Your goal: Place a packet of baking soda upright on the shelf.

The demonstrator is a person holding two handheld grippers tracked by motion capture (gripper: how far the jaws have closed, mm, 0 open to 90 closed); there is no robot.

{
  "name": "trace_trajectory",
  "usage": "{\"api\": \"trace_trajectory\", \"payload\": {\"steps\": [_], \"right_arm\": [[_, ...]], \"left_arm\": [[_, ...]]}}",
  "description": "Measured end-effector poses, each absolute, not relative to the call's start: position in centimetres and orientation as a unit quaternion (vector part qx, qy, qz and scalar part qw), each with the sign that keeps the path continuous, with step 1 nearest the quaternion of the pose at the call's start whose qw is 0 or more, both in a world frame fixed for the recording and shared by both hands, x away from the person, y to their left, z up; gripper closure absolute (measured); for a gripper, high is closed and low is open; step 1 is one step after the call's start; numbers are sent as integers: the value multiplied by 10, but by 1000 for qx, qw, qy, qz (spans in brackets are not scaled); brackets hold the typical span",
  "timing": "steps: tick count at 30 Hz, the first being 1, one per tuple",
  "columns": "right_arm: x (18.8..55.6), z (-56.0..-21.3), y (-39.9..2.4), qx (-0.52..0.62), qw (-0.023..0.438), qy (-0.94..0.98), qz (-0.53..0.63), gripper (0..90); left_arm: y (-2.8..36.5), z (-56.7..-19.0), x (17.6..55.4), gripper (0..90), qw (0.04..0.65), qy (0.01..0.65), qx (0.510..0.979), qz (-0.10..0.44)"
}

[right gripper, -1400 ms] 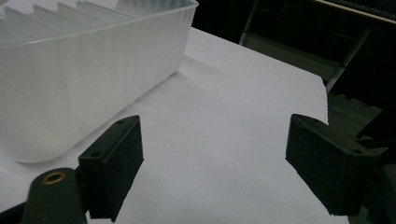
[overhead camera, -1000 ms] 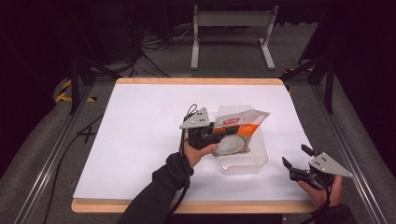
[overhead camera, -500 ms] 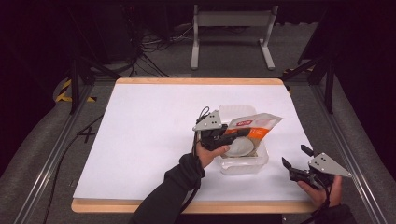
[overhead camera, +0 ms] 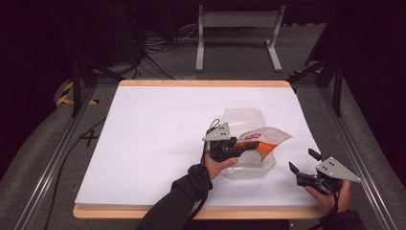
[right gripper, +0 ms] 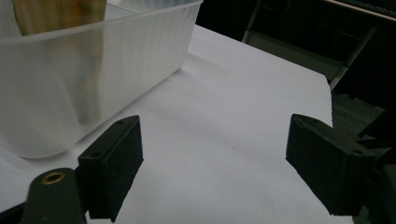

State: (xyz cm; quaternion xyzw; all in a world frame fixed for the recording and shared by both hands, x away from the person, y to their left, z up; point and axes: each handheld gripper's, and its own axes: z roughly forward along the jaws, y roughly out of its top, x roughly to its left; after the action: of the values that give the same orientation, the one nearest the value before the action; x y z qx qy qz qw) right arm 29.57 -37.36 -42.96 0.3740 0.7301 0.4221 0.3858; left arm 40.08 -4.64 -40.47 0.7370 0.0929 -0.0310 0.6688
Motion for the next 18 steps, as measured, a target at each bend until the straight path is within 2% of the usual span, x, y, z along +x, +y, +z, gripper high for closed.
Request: {"api": "trace_trajectory", "payload": {"steps": [18], "right_arm": [[295,-429,-374,374,387,729,423,194]], "left_arm": [[-38,-405,401,899,631,87,770,-7]]}}
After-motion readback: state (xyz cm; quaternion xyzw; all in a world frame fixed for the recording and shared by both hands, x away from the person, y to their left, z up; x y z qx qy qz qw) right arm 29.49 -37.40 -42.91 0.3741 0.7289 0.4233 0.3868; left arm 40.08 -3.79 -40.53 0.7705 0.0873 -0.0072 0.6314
